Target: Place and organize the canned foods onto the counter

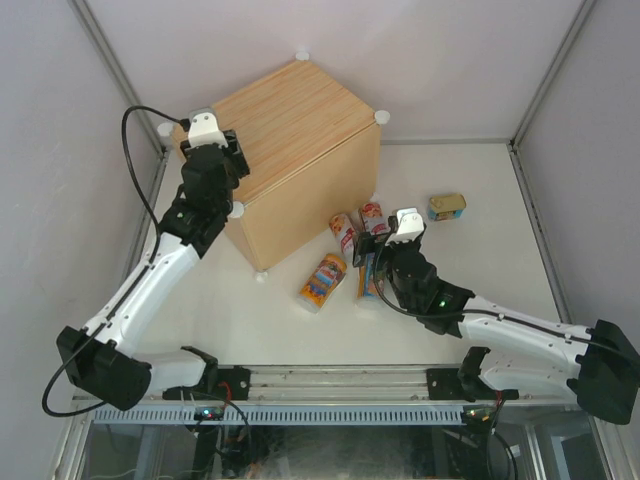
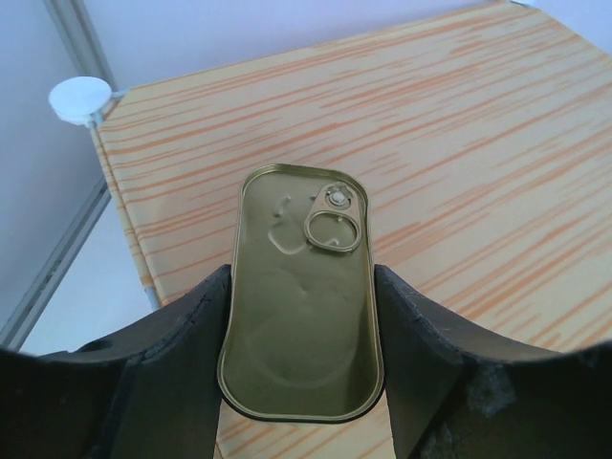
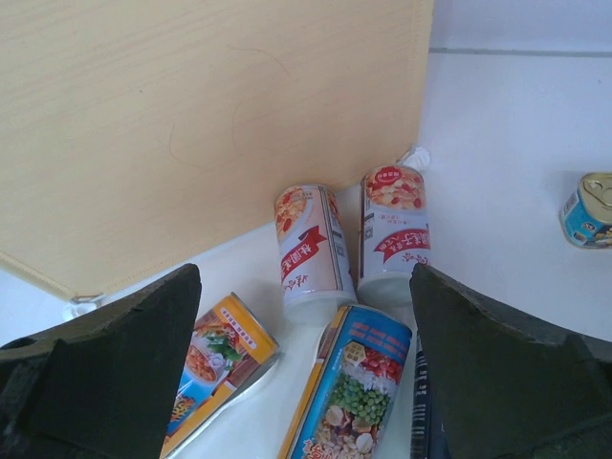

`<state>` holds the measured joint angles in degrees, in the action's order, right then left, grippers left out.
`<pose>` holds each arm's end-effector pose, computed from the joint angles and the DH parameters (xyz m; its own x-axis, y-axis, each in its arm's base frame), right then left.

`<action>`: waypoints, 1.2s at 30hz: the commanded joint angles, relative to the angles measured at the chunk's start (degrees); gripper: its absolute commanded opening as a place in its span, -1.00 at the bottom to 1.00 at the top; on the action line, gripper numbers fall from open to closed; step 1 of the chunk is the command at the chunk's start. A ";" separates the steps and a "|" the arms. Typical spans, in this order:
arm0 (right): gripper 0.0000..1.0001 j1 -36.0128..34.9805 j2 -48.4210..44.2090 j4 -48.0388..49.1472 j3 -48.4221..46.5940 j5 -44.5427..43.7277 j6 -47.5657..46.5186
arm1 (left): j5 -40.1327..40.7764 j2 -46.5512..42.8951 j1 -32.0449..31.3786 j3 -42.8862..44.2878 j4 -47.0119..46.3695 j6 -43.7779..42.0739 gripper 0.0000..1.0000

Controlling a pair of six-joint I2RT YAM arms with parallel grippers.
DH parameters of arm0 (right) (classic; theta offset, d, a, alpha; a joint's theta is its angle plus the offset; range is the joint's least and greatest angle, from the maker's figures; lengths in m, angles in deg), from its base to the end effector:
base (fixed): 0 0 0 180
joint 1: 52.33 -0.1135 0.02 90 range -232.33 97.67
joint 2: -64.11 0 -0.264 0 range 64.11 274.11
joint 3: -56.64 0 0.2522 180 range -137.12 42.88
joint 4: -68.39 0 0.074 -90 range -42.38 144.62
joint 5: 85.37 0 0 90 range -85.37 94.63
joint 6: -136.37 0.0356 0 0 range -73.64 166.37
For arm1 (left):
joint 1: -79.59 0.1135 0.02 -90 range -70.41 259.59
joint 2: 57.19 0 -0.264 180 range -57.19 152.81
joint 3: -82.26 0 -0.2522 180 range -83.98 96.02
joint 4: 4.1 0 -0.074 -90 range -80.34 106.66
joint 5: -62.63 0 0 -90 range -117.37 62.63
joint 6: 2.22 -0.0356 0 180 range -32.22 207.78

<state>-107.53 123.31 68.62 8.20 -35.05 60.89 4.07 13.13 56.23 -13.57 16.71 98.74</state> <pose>0.1512 0.1778 0.2747 -0.1696 0.0941 -0.9810 -0.2388 0.9618 0.1335 0.2640 -0.0938 0.4098 -0.0832 -0.1408 -0.9865 -0.1557 0.9797 -0.1267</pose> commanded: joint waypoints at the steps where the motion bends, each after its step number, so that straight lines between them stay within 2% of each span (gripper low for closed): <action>1: 0.81 0.56 0.85 3.93 -2.42 1.01 0.79 | 9.47 3.53 0.79 3.96 -0.28 -1.20 -0.69; 7: 0.81 1.27 1.68 5.04 -2.48 1.87 0.87 | 15.11 8.91 2.20 10.25 1.35 1.90 -0.87; 17: 0.81 1.61 2.50 5.07 -2.82 3.13 1.45 | 22.64 15.48 3.44 20.55 9.63 8.20 -0.96; 23: 0.81 1.58 2.47 4.70 -2.81 3.38 1.74 | 24.58 16.11 4.49 21.04 10.40 9.99 -0.96; 30: 0.81 1.51 2.24 4.72 -2.77 3.63 1.59 | 22.14 16.18 6.66 18.79 5.68 9.34 -0.97; 36: 0.81 1.65 2.60 5.22 -2.81 3.73 0.98 | 21.10 18.64 8.08 20.73 4.25 8.00 -0.97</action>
<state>-106.31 125.95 71.55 7.65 -31.84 61.76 24.75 30.05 62.99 4.75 23.22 107.66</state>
